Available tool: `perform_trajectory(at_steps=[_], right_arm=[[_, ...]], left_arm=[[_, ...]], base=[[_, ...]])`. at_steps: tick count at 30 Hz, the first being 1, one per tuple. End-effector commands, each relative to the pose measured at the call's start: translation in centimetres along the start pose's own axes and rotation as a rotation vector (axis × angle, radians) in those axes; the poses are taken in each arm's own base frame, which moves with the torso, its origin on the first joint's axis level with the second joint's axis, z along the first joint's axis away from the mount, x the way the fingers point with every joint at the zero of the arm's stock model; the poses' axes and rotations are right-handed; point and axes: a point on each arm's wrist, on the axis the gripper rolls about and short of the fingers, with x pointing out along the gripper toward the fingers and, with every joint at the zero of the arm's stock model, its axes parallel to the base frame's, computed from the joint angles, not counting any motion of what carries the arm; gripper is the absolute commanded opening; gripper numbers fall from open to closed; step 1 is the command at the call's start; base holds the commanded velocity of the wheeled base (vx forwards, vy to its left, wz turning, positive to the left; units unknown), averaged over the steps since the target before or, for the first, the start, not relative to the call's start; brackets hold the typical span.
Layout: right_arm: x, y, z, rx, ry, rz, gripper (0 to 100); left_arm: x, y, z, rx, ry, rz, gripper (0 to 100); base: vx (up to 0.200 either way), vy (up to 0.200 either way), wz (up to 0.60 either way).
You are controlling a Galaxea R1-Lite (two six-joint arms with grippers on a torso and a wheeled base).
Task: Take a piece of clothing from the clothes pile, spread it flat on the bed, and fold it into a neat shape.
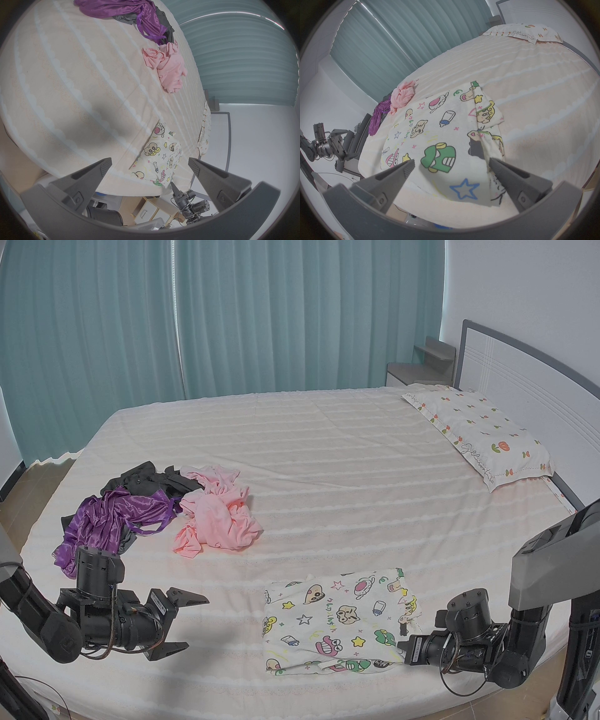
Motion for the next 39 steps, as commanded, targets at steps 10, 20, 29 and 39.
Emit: perform_trajectory(at_steps=[10,20,29,39], right_arm=[[-1.5,-1.0,-0.7,0.017,0.003,-0.022,0],[-2.5,-2.1,-1.3,0.032,0.027,-0.058,0],[-2.5,-2.3,-1.6,0.028,0.033,-0.063,0],[-2.4,-2.6,-2.1,0.021,0.017,-0.056,100]], left_arm=[[0.0,0.1,0.0,-0.003,0.001,0.005,100],[0.0,0.1,0.0,-0.003,0.001,0.005,100],[0.0,0.1,0.0,-0.003,0.001,0.005,100],[0.0,0.1,-0.1,0.002,-0.006,0.01,100]], base=[[0.0,0.0,0.0],[0.0,0.0,0.0],[0.0,0.0,0.0],[0.0,0.0,0.0]])
